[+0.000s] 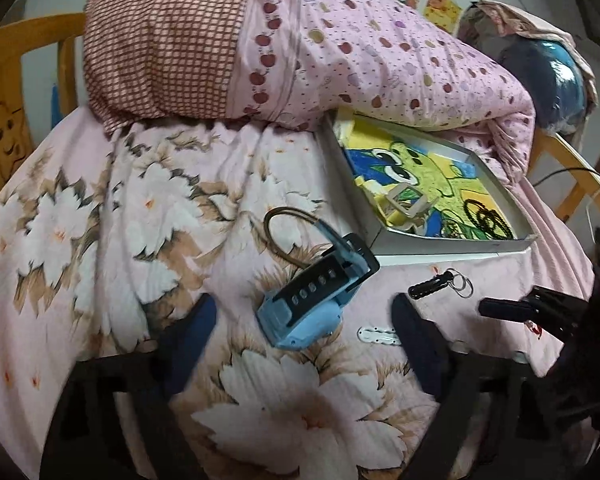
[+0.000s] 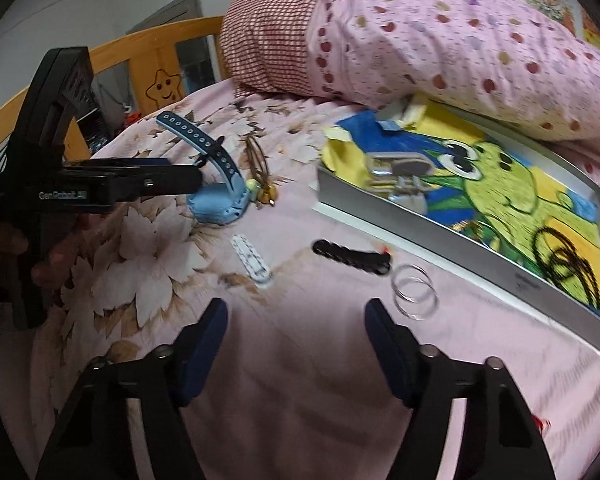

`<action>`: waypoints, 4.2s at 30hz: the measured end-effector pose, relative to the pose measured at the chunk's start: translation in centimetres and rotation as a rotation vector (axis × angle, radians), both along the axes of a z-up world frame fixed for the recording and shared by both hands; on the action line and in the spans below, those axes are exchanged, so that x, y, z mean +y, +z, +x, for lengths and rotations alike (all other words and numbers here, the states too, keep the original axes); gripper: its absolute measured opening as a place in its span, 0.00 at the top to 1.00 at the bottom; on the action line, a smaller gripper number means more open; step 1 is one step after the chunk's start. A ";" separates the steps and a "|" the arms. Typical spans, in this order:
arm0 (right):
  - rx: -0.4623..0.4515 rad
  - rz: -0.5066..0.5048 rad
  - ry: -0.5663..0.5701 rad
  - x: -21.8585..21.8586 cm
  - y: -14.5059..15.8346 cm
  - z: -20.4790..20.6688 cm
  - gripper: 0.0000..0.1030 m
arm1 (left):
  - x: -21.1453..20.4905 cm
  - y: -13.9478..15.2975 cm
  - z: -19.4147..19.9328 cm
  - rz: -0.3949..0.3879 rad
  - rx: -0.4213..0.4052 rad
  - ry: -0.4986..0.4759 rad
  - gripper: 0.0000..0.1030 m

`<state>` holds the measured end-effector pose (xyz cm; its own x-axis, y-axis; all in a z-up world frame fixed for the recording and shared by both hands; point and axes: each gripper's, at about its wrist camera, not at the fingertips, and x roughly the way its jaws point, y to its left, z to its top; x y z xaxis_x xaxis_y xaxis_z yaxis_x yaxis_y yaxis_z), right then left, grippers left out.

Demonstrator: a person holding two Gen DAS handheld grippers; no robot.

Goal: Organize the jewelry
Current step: 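Grasp the blue watch with left while right grasps the white plastic clip, then carry the blue watch with left toward the tray while right carries the white clip, then open left to drop the watch in the tray while right drops the white clip, then lift both open grippers away from the tray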

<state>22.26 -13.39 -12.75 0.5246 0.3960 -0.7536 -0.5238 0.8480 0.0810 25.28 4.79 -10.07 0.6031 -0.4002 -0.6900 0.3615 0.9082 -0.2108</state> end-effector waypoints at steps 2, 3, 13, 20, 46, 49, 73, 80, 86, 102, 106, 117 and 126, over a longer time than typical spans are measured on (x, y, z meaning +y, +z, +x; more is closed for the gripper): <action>-0.004 -0.009 0.016 0.6 -0.1 0.4 0.48 | -0.1 -0.2 0.3 -0.004 0.000 -0.022 0.39; -0.004 -0.013 0.029 1.0 -0.3 0.6 0.50 | 0.0 -0.3 0.4 -0.007 -0.001 -0.030 0.42; -0.007 -0.044 0.098 3.6 -1.2 1.9 0.67 | 0.4 -0.7 1.1 -0.039 0.018 -0.067 0.73; -0.006 -0.056 0.089 3.7 -1.4 1.9 0.86 | 0.5 -0.8 1.3 -0.025 0.039 -0.054 0.81; -0.123 0.038 -0.114 -5.2 4.4 -1.6 0.88 | -5.7 2.9 -2.5 0.031 0.002 0.021 0.99; -0.153 0.046 -0.175 -7.6 5.4 -1.7 0.88 | -7.4 3.5 -2.1 0.024 0.002 0.021 0.99; -0.045 0.110 -0.478 -20.5 2.8 5.4 0.88 | -19.6 1.3 7.8 0.080 0.088 -0.014 0.98; -0.035 0.108 -0.483 -20.3 2.7 5.2 0.87 | -19.6 1.5 8.0 0.090 0.116 -0.008 0.85; -0.059 0.120 -0.503 -20.4 3.6 4.1 0.60 | -18.8 3.4 6.1 0.054 0.056 -0.021 0.54; -0.313 0.178 -0.493 -18.6 11.2 -3.2 0.14 | -14.4 9.9 -1.4 -0.046 -0.170 0.026 0.02; -0.388 0.156 -0.452 -16.9 12.9 -5.5 0.04 | -12.8 10.9 -3.9 -0.050 -0.213 0.043 0.02; -0.460 0.106 -0.363 -13.1 13.7 -10.5 0.00 | -8.0 11.4 -10.8 0.025 -0.299 0.100 0.02; -0.375 0.086 -0.367 -11.9 11.5 -11.7 0.00 | -5.7 8.2 -12.7 0.103 -0.185 0.106 0.02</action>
<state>10.59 -25.24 -1.25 0.8677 0.1879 -0.4602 -0.2002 0.9795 0.0225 12.61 -0.88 -1.89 0.7579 -0.2616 -0.5976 0.2874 0.9563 -0.0542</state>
